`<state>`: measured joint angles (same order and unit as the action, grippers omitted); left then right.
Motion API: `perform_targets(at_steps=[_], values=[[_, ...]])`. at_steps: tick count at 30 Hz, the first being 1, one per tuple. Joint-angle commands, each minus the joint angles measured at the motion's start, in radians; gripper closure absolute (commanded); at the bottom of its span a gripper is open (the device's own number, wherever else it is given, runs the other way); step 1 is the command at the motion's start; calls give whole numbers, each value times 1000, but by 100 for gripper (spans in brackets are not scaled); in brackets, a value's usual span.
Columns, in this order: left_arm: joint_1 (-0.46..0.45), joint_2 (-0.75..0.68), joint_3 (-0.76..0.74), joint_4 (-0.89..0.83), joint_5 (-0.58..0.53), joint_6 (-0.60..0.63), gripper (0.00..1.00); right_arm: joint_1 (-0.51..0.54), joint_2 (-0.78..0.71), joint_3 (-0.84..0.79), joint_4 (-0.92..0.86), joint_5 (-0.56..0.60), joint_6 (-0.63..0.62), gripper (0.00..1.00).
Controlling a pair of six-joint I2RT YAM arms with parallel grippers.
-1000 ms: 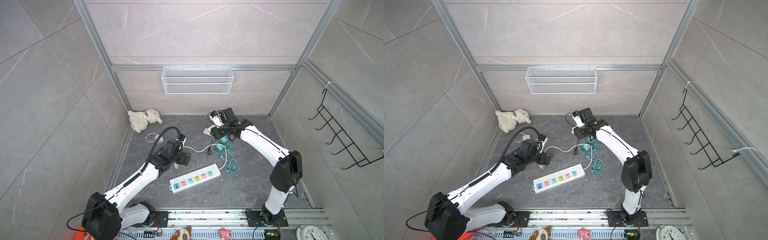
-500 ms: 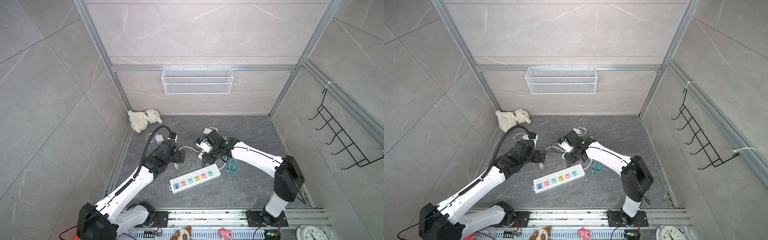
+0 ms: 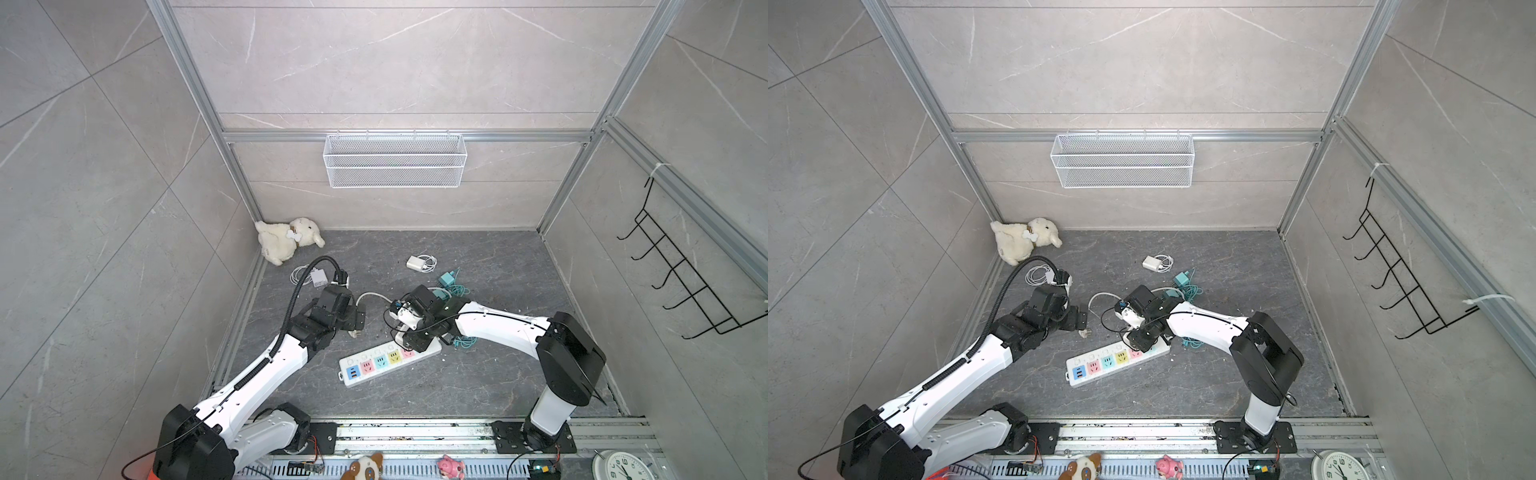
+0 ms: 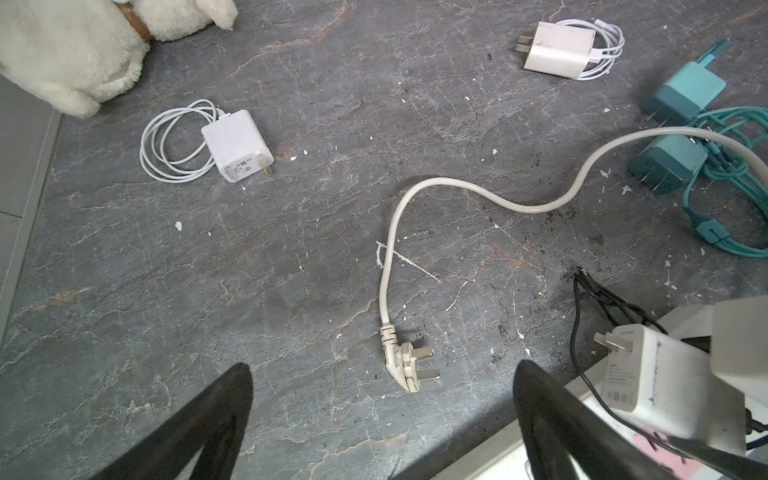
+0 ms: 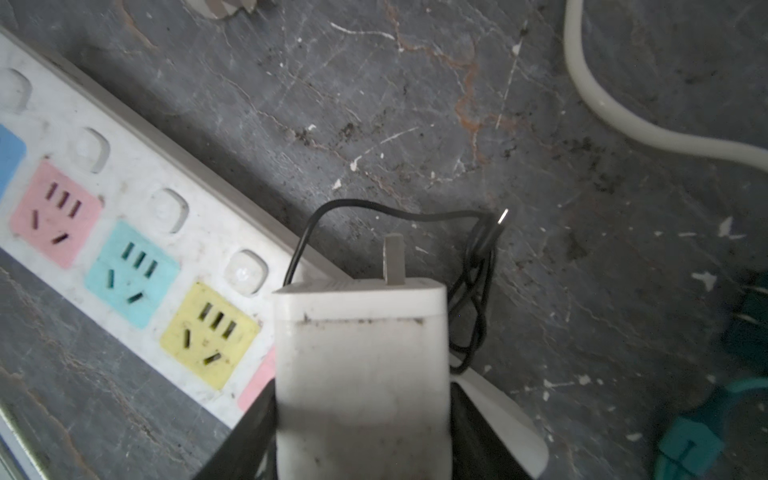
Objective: Insert the plug
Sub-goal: 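Carry the charger over the power strip with the right gripper while the left approaches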
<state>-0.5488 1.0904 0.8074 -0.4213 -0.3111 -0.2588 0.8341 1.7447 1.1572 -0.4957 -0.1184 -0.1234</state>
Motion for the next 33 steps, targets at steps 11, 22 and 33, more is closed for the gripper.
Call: perform_targets(at_steps=[11,22,33], values=[[6,13,-22,56,39,-2,0,12,-93,-75,-14,-30,35,35],[-29,33,-62,146,207,140,0,9,-185,-123,5,-12,50,29],[-215,175,35,104,197,375,0,-120,-296,-50,-150,28,261,29]])
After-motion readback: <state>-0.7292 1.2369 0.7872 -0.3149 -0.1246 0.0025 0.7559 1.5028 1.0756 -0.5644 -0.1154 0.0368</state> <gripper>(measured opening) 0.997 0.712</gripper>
